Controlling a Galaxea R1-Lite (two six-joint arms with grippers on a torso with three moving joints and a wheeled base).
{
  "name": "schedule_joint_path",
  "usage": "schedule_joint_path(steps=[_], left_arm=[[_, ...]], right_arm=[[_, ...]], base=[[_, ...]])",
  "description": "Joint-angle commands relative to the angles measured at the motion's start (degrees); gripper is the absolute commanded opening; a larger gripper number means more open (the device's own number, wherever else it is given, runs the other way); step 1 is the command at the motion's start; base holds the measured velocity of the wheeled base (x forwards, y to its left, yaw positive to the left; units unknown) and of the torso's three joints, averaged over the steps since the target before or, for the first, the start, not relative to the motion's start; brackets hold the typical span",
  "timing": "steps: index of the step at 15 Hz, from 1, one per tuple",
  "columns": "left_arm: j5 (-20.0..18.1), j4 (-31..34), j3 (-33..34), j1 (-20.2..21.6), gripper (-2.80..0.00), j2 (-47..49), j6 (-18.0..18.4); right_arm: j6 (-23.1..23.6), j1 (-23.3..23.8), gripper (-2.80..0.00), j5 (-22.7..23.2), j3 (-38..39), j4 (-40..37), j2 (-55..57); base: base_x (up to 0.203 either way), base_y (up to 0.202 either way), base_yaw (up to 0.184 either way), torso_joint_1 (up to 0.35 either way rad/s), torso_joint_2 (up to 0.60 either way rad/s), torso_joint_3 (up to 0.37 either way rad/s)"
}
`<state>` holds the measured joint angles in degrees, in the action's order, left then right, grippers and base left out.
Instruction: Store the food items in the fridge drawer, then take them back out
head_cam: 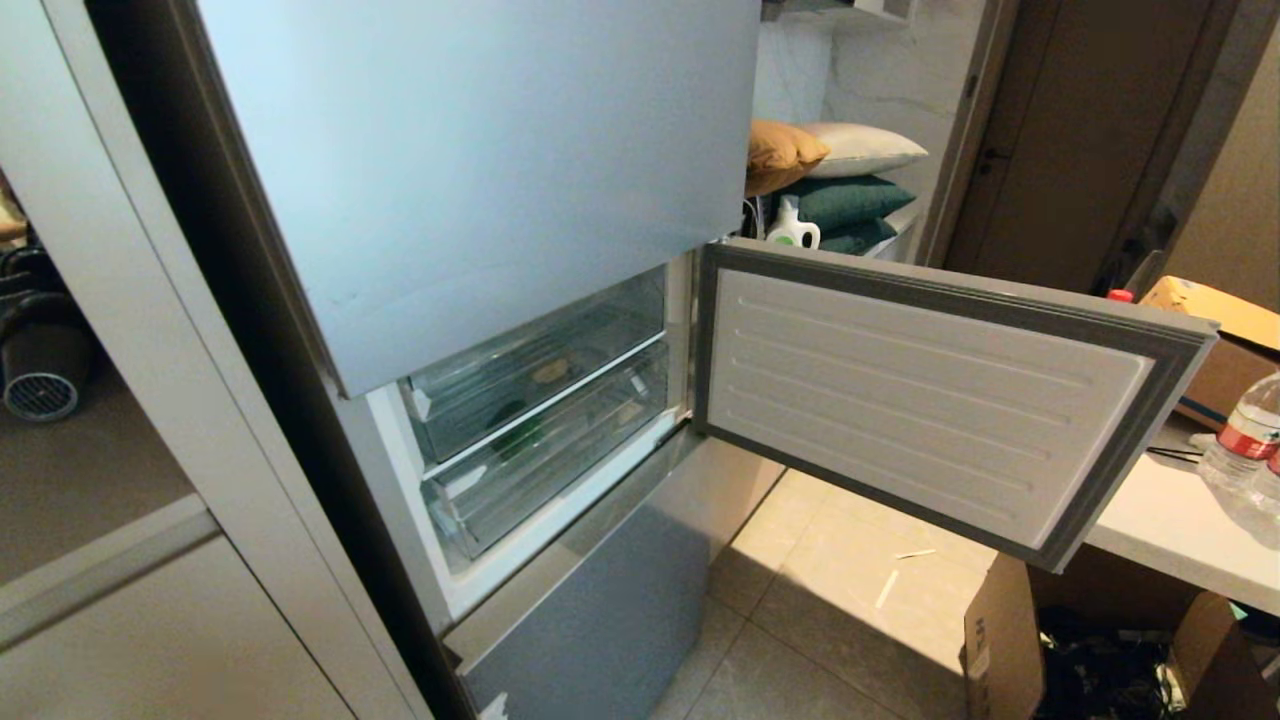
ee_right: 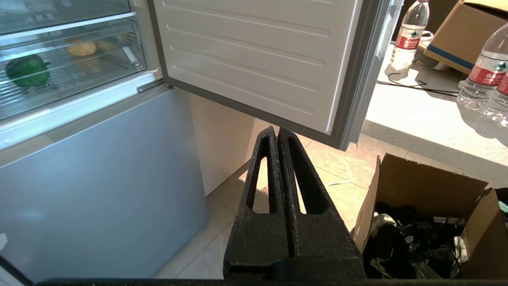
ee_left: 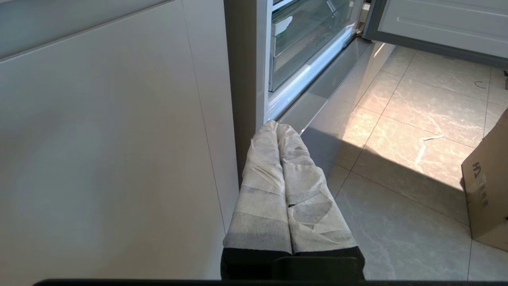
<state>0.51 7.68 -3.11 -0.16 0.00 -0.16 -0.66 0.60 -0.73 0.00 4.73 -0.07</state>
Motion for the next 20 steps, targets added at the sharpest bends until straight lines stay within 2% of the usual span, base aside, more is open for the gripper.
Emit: schedule_joint_path(steps=[1, 5, 7, 9, 12, 14, 18, 20], left_arm=[[0.02, 0.05, -0.06, -0.02, -2.8, 0.0, -0.02], [0.02, 0.05, -0.06, -0.06, -2.8, 0.0, -0.02], [0.02, 0.13, -0.06, -0.02, -2.8, 0.0, -0.02], [0.02, 0.05, -0.06, -0.02, -2.8, 0.0, -0.02], [0.02, 0.05, -0.06, -0.02, -2.8, 0.0, -0.02], [0.02, 0.05, -0.06, -0.02, -2.8, 0.0, -0.02], [0.02, 0.05, -0.06, -0.02, -2.8, 0.0, -0.02], [0.02, 0.05, -0.06, -0.02, -2.8, 0.0, -0.02]], right_arm=[[-0.05, 0.02, -2.8, -0.06, 1.52, -0.07, 0.07], [-0.66, 0.02, -2.8, -0.11, 1.43, -0.16, 0.16], [-1.63, 0.06, -2.8, -2.07, -3.11, -0.27, 3.8], [-5.21, 0.9, -2.8, -3.84, -10.72, -0.49, 13.91], [-12.63, 4.72, -2.8, -5.5, -19.71, 1.11, 34.27], [-15.23, 10.04, -2.8, -5.42, -23.28, 6.26, 49.04], [-15.15, 28.76, -2.8, 0.34, -29.51, 23.95, 75.21], [-15.0, 35.73, -2.8, 2.54, -33.17, 30.96, 83.67]], base=[[0.0, 0.0, 0.0, 0.0, 0.0, 0.0], [0.0, 0.0, 0.0, 0.0, 0.0, 0.0], [0.0, 0.0, 0.0, 0.0, 0.0, 0.0], [0.0, 0.0, 0.0, 0.0, 0.0, 0.0], [0.0, 0.0, 0.0, 0.0, 0.0, 0.0], [0.0, 0.0, 0.0, 0.0, 0.0, 0.0], [0.0, 0.0, 0.0, 0.0, 0.0, 0.0], [0.0, 0.0, 0.0, 0.0, 0.0, 0.0]])
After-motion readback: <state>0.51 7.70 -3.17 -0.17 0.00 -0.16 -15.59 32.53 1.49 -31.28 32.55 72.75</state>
